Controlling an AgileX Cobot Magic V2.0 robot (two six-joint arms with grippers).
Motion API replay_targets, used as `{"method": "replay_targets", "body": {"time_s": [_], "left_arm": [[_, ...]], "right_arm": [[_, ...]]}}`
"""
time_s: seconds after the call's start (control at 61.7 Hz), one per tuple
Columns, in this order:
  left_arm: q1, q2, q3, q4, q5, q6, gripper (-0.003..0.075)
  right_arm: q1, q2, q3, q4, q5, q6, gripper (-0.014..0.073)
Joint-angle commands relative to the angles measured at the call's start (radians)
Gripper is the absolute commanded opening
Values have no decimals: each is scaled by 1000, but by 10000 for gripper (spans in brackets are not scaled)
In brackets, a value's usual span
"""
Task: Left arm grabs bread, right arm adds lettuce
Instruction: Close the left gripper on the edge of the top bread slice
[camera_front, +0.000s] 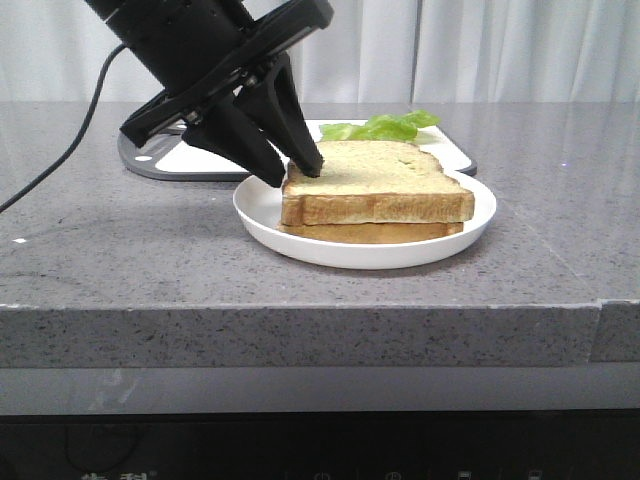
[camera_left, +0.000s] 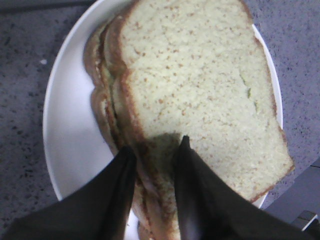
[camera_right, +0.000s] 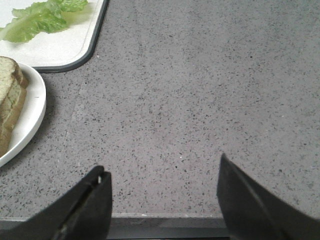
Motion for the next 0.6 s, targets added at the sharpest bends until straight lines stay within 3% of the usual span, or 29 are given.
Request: {"method": "replay_targets", "body": {"time_s": [0.0, 0.583], "left_arm": [[-9, -44, -31, -18, -35, -1, 189], [-11, -24, -33, -5, 3, -1, 170]], "right_arm": [[-8, 11, -27, -11, -62, -9, 477], [-8, 11, -27, -11, -55, -9, 477]]}}
